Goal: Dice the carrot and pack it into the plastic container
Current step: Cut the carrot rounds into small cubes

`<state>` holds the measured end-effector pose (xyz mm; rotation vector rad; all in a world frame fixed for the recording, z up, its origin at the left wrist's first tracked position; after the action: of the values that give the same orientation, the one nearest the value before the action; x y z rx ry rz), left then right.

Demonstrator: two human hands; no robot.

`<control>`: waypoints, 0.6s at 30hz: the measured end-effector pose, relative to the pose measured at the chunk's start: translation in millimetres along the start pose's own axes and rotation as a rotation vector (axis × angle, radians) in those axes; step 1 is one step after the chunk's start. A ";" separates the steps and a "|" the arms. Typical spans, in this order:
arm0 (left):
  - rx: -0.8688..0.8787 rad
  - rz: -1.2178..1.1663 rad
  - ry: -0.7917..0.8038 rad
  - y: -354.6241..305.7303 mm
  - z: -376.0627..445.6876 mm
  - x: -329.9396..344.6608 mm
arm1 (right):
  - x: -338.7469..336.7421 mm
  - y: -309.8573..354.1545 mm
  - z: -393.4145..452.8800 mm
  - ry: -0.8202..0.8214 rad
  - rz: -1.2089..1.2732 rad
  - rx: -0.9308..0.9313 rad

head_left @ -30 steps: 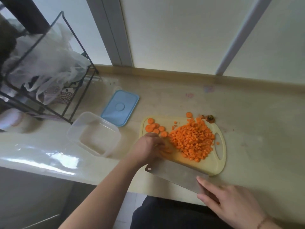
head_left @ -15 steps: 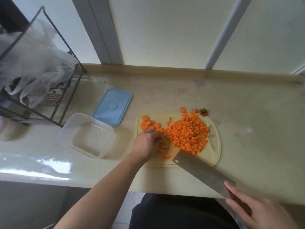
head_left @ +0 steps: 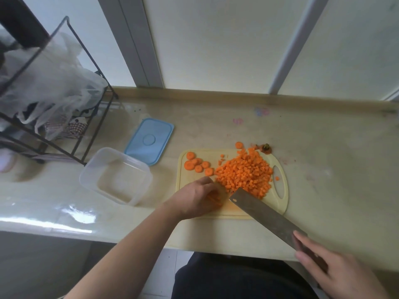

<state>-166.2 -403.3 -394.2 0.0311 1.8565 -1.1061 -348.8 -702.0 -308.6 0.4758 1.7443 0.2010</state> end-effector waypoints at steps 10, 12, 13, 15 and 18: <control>-0.043 0.086 -0.230 -18.0 -3.6 27.7 | 5.9 16.7 15.6 0.179 0.283 0.041; -0.097 0.072 -0.288 -20.3 -5.6 32.0 | 5.1 24.8 22.6 0.203 0.346 0.018; -0.132 0.061 -0.321 -21.0 -6.8 34.6 | 5.5 28.2 26.1 0.233 0.373 0.007; -0.217 0.044 -0.380 -22.5 -8.5 39.7 | 10.1 33.2 34.3 0.321 0.421 -0.011; -0.357 0.009 -0.474 -28.0 -11.6 44.8 | 17.9 41.1 48.5 0.406 0.485 0.002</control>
<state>-211.6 -429.9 -406.2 -0.3951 1.5891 -0.6848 -296.4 -663.4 -319.9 0.9051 1.9945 0.6786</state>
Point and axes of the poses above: each hand's wrist, its own z-axis towards the middle knuckle, its own x-axis out of the palm, y = z × x, the point moved 1 cm from there along z, towards the middle knuckle, and after that the axes turned 3 degrees about y, right-handed, at the moved point
